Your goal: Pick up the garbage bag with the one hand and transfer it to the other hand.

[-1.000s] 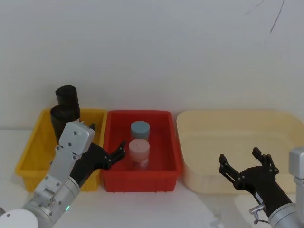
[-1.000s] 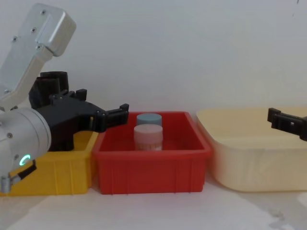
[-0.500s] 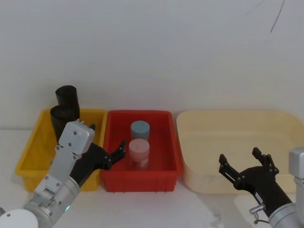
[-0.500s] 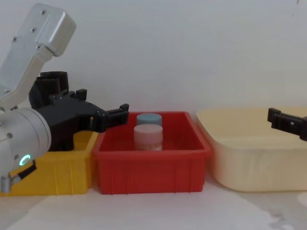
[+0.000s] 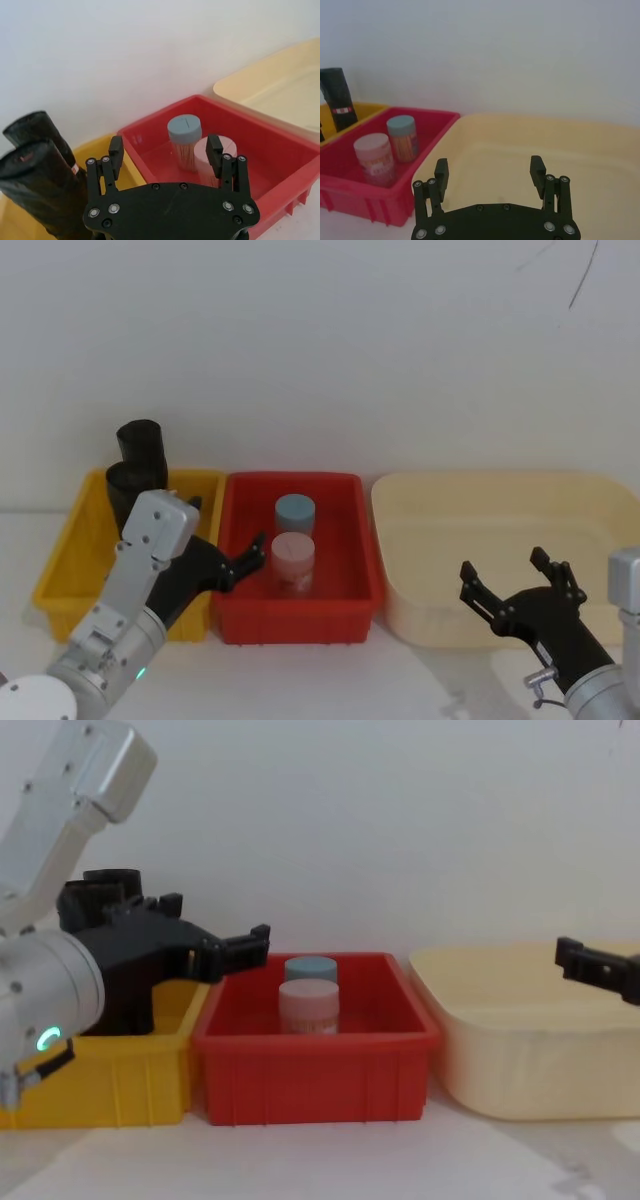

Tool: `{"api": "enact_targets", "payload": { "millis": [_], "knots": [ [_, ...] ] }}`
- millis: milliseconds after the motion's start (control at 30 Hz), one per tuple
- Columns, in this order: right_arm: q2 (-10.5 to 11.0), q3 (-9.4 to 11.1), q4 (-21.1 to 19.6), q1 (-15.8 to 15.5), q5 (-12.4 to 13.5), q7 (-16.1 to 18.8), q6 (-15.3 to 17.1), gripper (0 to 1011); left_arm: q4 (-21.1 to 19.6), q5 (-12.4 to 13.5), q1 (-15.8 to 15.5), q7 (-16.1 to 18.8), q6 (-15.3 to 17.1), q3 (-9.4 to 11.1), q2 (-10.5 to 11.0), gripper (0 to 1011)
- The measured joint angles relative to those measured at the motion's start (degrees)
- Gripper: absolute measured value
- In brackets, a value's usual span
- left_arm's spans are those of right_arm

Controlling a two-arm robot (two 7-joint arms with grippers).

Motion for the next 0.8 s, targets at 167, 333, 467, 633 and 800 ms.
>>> {"api": "enact_targets", "payload": {
  "millis": [167, 333, 467, 633, 800],
  "knots": [
    [-0.4, -0.3, -1.3, 0.7, 0.0, 0.3, 0.6, 1004, -1.7, -0.4, -0.7, -1.6, 0.4, -0.7, 0.9, 1002],
    [-1.1, -0.9, -3.3, 2.2, 0.4, 0.9, 1.8, 1004, -4.5, -2.1, -1.5, -3.9, 2.0, -2.5, 2.7, 1002],
    [-2.2, -1.7, -5.1, 4.4, 1.1, 1.7, 3.6, 1004, -6.9, -4.2, -1.7, -5.9, 3.7, -4.6, 4.5, 1002],
    [-3.5, -3.0, -6.4, 7.7, 2.1, 3.1, 6.5, 1004, -10.3, -7.8, -0.4, -8.4, 6.1, -9.3, 7.9, 1002],
    [-4.4, -4.6, -6.5, 11.0, 2.8, 4.5, 9.2, 1004, -12.4, -11.0, 2.1, -10.2, 8.3, -13.7, 10.5, 1002]
  ]
}}
